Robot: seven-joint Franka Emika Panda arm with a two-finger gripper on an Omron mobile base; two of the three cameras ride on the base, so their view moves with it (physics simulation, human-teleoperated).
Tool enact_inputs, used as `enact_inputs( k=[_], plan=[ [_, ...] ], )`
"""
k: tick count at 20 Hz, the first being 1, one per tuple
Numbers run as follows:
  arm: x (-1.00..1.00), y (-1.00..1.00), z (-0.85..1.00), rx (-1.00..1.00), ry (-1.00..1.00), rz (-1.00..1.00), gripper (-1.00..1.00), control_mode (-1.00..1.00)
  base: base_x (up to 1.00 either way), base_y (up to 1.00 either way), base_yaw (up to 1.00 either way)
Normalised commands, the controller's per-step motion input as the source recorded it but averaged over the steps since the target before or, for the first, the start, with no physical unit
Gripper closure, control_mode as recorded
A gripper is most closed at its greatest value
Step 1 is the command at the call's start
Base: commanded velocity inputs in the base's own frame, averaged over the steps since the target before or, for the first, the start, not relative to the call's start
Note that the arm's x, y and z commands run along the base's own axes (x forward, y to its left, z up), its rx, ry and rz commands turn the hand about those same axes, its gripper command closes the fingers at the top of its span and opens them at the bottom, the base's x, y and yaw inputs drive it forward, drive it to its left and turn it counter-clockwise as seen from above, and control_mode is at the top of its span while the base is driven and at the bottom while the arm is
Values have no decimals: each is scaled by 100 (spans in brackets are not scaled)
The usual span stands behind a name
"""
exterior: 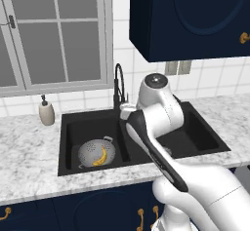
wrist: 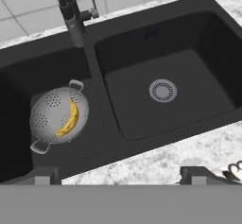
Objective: Put the colander in the sink, put the banana in the colander, and turn on the sink faucet and pour water over the colander.
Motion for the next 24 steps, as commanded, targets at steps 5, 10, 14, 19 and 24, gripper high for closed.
enact_inputs(
  k=[5, 10, 14, 19, 24],
  plan=[
    [14, -1, 50, -6, 0, 4, -100, -100, 0, 0, 0],
    [41, -3, 37, -3, 10, 1, -100, -100, 0, 0, 0],
    [22, -24, 8, -8, 0, 8, -100, -100, 0, 0, 0],
    [35, -2, -11, -7, -6, 22, -100, -100, 0, 0, 0],
    [41, 0, -20, -4, -5, 22, -100, -100, 0, 0, 0]
  ],
)
